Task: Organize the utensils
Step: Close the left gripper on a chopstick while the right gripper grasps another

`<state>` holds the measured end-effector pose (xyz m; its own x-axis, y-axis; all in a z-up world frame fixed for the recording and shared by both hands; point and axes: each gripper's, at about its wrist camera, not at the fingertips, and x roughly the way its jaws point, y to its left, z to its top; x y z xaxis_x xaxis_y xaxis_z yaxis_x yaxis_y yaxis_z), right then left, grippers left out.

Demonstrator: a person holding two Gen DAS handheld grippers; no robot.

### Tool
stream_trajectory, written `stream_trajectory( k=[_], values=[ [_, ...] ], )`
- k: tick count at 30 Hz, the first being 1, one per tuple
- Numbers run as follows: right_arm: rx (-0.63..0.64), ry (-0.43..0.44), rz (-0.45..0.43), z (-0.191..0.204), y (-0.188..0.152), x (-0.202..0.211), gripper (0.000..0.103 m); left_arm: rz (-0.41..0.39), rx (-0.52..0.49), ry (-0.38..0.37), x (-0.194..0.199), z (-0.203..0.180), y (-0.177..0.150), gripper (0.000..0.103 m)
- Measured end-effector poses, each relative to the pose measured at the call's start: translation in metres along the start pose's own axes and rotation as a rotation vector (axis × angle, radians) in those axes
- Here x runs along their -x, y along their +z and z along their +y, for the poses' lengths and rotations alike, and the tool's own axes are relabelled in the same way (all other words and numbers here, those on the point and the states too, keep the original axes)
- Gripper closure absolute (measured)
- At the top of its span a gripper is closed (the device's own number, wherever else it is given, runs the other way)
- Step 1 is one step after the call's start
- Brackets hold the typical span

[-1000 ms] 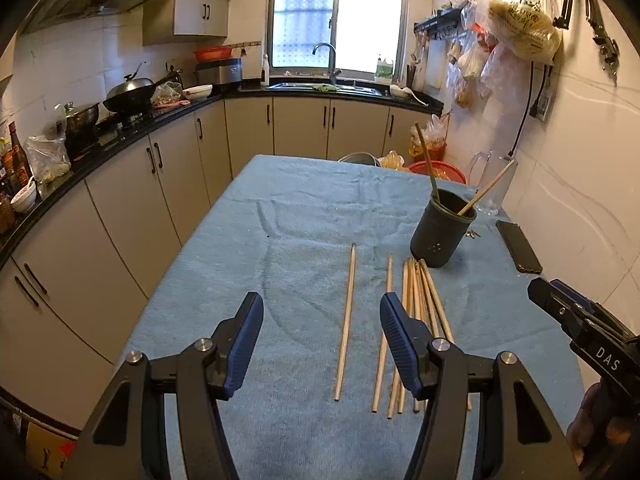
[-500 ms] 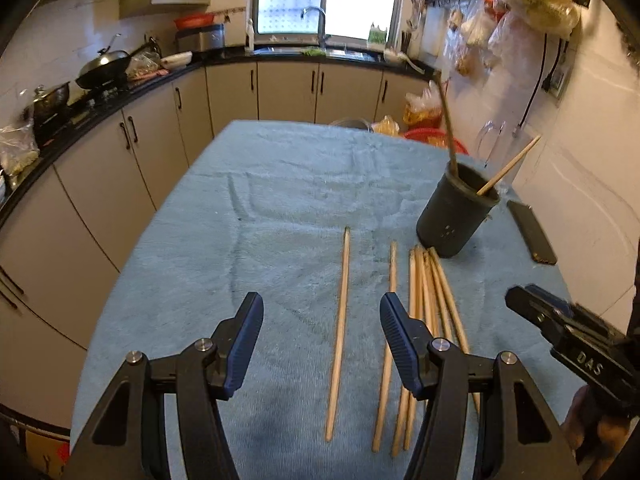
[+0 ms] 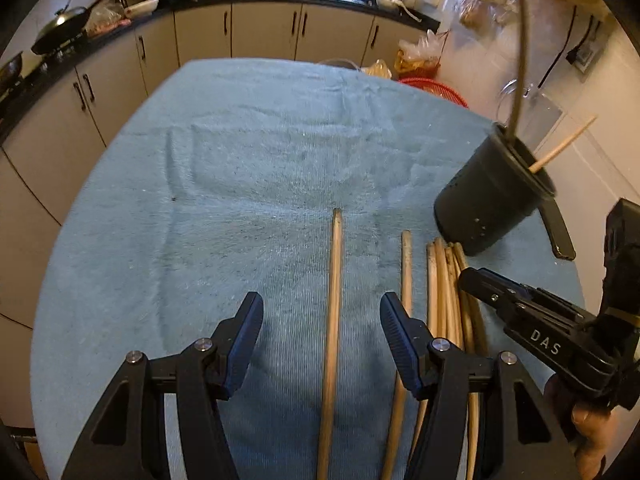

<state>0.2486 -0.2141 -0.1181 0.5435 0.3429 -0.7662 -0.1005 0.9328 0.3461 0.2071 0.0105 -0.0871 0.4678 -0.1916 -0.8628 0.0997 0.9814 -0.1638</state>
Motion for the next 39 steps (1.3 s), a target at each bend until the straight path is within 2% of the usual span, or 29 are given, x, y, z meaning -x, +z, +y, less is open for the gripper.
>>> stream_trajectory(
  k=[6,10,12,16,19,22,24,27,33,39],
  values=[
    [-0.02,0.016,0.011,-0.011,0.001,-0.005,0.089,0.038,-0.014,-0.014,-0.02,-0.006,0.012,0.042],
    [-0.035,0.013,0.015,-0.021,-0.006,0.004,0.091,0.056,-0.018,0.003,-0.037,-0.012,0.023,0.044],
    [-0.033,-0.004,0.009,-0.026,-0.011,0.01,0.092,0.074,-0.02,0.006,-0.046,-0.016,0.028,0.055],
    [-0.027,-0.048,0.019,-0.033,-0.017,0.015,0.092,0.092,-0.066,0.107,-0.062,-0.033,0.039,0.06],
    [-0.066,0.004,0.025,-0.033,-0.015,0.02,0.089,0.098,-0.091,0.151,-0.066,-0.04,0.042,0.062],
    [-0.027,-0.017,0.023,-0.021,-0.008,0.02,0.087,0.085,-0.066,0.158,-0.065,-0.037,0.043,0.077],
    [-0.016,-0.002,0.053,-0.017,-0.006,0.011,0.086,0.079,-0.045,0.146,-0.062,-0.029,0.043,0.096],
    [0.013,-0.005,0.074,-0.01,-0.004,0.003,0.086,0.086,0.006,0.114,-0.056,-0.014,0.036,0.096],
    [0.114,-0.087,0.099,0.013,0.003,-0.008,0.085,0.124,0.1,0.095,-0.037,0.006,0.012,0.096],
    [0.129,-0.141,0.119,0.029,0.011,-0.016,0.086,0.115,0.084,0.126,-0.04,0.002,0.014,0.096]
  ],
)
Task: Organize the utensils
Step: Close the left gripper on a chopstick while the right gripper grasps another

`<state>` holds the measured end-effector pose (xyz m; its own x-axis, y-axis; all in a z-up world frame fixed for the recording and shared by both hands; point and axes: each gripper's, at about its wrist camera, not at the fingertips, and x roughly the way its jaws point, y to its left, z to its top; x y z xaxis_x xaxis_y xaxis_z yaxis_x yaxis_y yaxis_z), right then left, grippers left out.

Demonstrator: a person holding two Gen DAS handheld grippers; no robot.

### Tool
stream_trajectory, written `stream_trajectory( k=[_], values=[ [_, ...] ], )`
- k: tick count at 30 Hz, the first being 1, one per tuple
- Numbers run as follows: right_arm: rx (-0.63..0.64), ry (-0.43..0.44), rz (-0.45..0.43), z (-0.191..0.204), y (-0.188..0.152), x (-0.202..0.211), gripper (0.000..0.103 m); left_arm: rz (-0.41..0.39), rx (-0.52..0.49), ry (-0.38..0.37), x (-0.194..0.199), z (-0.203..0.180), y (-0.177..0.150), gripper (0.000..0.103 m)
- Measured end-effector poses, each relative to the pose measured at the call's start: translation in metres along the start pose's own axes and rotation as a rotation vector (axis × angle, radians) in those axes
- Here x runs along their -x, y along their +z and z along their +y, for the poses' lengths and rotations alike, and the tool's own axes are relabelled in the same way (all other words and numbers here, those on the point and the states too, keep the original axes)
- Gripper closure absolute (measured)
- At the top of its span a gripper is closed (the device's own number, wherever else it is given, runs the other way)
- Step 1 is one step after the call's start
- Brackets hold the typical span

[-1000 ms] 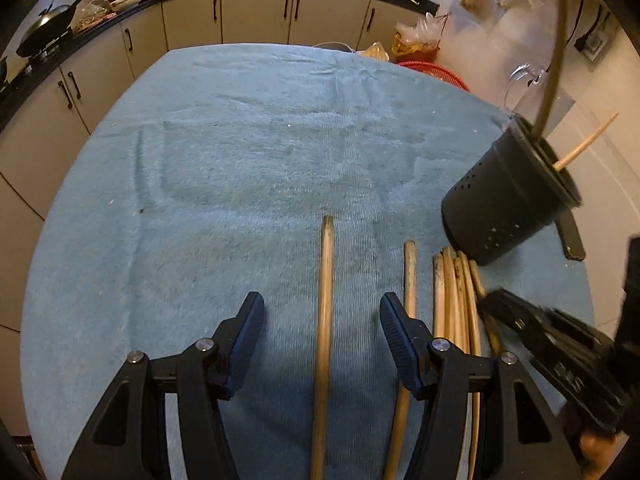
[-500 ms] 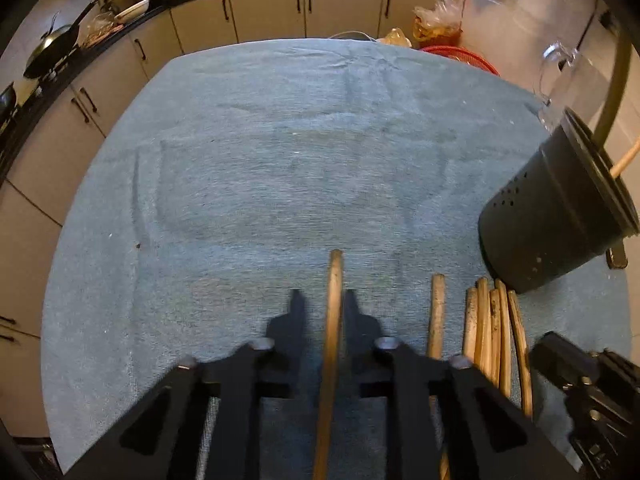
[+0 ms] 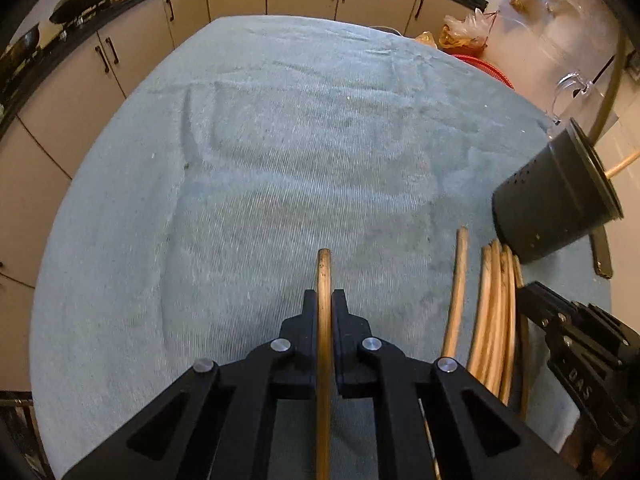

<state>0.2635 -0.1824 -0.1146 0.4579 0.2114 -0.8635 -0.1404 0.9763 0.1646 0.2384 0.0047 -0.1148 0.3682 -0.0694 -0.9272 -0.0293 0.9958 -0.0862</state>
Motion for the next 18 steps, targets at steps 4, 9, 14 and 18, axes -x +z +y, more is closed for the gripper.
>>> stream_trajectory(
  k=[4,9,14,18],
  values=[
    [0.046,-0.029,0.015,0.008,-0.006,0.004,0.089,0.002,-0.017,0.014,0.0,-0.001,-0.001,0.096],
    [0.031,-0.016,0.021,-0.013,-0.037,0.017,0.091,-0.005,-0.014,0.017,0.008,0.007,-0.017,0.096],
    [0.014,-0.004,0.04,-0.018,-0.038,0.018,0.091,-0.003,-0.059,0.055,0.008,0.002,-0.017,0.096],
    [0.092,-0.054,0.05,-0.002,-0.024,0.008,0.09,-0.002,-0.079,0.075,-0.001,-0.006,-0.006,0.096]
  ],
)
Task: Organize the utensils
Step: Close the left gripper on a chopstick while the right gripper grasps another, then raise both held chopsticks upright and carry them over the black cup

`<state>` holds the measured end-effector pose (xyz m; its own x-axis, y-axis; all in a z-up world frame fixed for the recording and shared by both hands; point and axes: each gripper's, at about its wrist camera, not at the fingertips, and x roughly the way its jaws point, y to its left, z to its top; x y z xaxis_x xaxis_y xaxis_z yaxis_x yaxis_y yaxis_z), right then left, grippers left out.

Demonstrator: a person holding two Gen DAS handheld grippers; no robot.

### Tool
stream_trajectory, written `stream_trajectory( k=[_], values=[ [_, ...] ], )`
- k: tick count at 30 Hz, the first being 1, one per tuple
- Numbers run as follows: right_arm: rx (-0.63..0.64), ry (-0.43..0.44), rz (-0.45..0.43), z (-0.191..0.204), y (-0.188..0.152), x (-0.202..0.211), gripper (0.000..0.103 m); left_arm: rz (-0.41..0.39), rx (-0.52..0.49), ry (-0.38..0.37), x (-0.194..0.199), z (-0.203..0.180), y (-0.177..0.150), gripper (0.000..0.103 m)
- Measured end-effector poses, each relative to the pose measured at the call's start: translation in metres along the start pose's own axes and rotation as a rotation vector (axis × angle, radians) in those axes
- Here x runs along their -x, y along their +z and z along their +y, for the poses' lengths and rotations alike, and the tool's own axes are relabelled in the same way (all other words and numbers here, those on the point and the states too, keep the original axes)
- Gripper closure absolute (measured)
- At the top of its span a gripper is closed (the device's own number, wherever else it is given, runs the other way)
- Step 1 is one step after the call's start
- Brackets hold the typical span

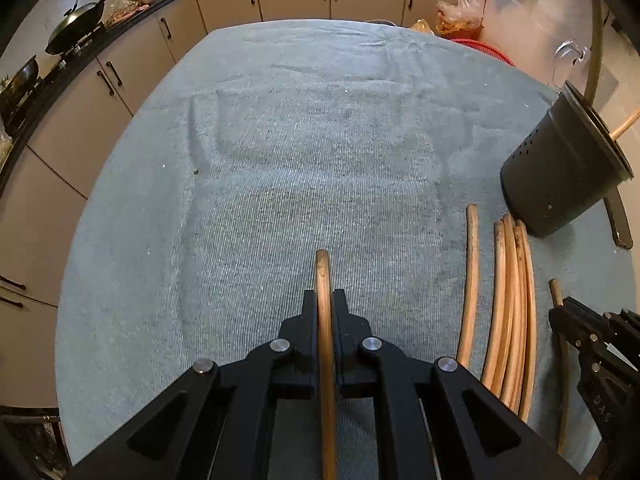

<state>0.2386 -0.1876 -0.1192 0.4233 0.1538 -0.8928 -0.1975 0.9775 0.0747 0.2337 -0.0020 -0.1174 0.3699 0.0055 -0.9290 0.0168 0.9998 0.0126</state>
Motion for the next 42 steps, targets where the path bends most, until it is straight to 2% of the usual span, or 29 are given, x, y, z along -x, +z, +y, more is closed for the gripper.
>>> stream_trajectory(
  k=[2,3,5,8,11,15,17,20,30,36,42],
  values=[
    [0.005,0.001,-0.001,0.007,0.006,-0.002,0.095,0.004,0.036,-0.06,0.001,0.005,0.004,0.096],
    [-0.011,0.03,-0.014,0.006,0.006,0.0,0.095,-0.001,0.046,-0.089,0.001,0.006,0.006,0.096],
    [-0.037,0.044,-0.066,0.003,0.005,0.012,0.095,-0.051,0.05,-0.125,0.021,0.013,0.004,0.096],
    [-0.079,0.1,-0.208,-0.006,-0.003,0.058,0.095,-0.16,0.064,-0.187,0.066,0.02,-0.002,0.096],
    [-0.093,0.112,-0.353,-0.012,-0.018,0.104,0.095,-0.252,0.08,-0.224,0.107,0.024,-0.014,0.096],
    [-0.122,0.128,-0.483,-0.017,-0.046,0.146,0.095,-0.385,0.081,-0.256,0.153,0.024,-0.032,0.096],
    [-0.128,0.117,-0.54,-0.019,-0.057,0.163,0.095,-0.433,0.084,-0.248,0.168,0.022,-0.04,0.096],
    [-0.151,0.116,-0.588,-0.024,-0.07,0.176,0.095,-0.501,0.077,-0.233,0.187,0.02,-0.052,0.096],
    [-0.186,0.152,-0.678,-0.038,-0.069,0.206,0.095,-0.579,0.051,-0.288,0.229,0.006,-0.06,0.097],
    [-0.18,0.153,-0.748,-0.045,-0.055,0.227,0.095,-0.657,0.004,-0.317,0.254,-0.014,-0.043,0.097],
    [-0.192,0.175,-0.821,-0.06,-0.03,0.251,0.095,-0.722,-0.032,-0.348,0.264,-0.036,-0.003,0.096]
  ],
)
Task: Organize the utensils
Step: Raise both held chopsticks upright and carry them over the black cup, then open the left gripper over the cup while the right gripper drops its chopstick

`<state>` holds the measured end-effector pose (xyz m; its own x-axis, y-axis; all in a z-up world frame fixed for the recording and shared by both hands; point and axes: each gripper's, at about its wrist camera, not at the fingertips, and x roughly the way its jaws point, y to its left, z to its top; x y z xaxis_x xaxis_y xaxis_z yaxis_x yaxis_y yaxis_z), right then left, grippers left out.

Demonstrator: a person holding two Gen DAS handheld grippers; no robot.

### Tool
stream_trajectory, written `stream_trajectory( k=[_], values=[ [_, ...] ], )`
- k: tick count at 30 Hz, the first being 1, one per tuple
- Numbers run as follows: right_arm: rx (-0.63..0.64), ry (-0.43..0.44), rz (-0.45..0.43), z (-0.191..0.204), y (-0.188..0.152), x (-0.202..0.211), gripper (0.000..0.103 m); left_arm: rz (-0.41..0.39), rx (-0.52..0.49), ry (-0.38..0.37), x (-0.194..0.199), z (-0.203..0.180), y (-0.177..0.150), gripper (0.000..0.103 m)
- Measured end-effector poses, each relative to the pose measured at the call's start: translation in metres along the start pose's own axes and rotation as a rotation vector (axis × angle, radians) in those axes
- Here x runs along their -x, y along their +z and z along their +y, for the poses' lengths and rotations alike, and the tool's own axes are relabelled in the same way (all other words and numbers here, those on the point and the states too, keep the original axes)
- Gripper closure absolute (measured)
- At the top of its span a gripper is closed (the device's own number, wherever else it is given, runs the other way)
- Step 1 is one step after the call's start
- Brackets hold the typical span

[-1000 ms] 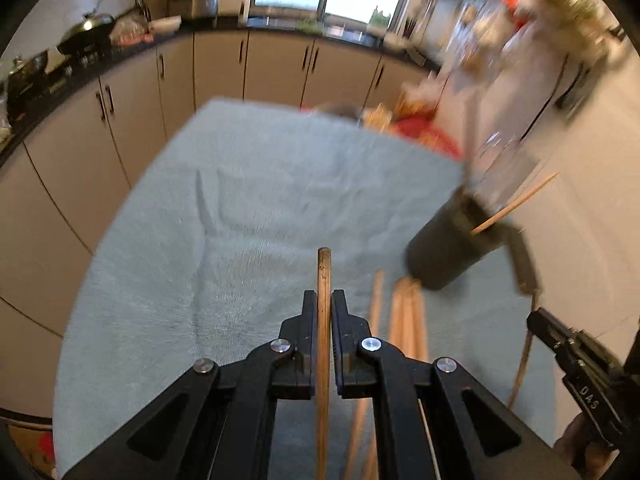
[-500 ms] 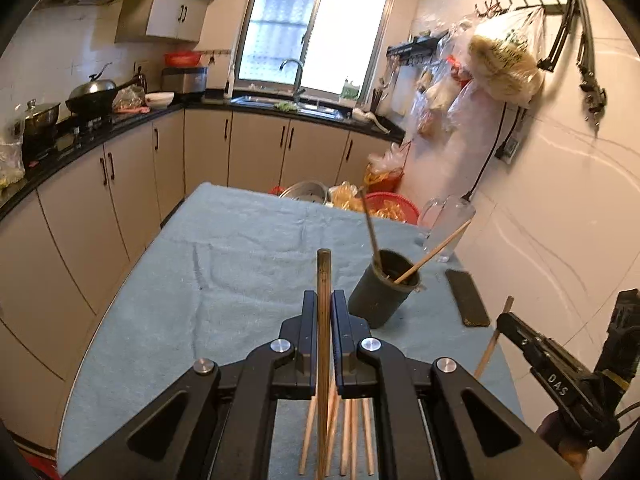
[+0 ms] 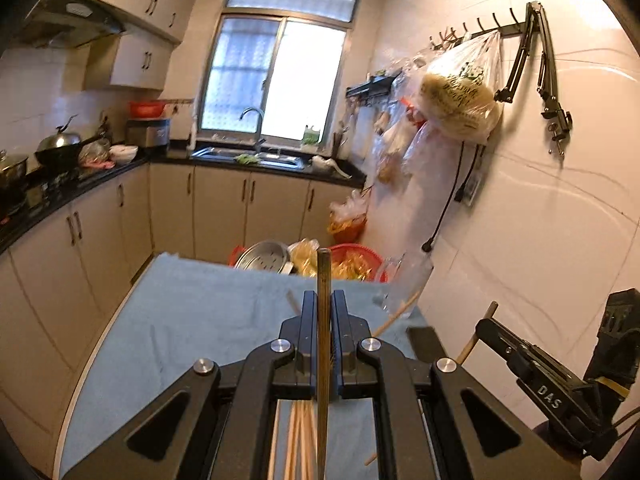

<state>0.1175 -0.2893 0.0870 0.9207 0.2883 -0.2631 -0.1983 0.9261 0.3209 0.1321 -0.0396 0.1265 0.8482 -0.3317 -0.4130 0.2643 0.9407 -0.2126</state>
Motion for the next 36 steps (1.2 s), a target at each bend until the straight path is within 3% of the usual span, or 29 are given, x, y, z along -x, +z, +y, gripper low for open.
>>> stream_trajectory(
  k=[6,16,22,36],
  values=[
    [-0.031,-0.008,-0.054,-0.013,0.034,-0.015,0.095,-0.015,0.009,-0.006,-0.041,-0.006,0.024,0.097],
    [-0.067,-0.059,-0.171,-0.027,0.08,-0.049,0.095,-0.143,0.028,0.034,-0.073,-0.019,0.052,0.096],
    [-0.107,-0.083,-0.157,-0.047,0.067,-0.075,0.095,-0.176,0.026,0.074,-0.099,-0.02,0.038,0.096],
    [-0.182,-0.064,-0.033,-0.074,0.024,-0.11,0.094,-0.076,0.012,0.063,-0.123,-0.009,0.0,0.096]
  ],
)
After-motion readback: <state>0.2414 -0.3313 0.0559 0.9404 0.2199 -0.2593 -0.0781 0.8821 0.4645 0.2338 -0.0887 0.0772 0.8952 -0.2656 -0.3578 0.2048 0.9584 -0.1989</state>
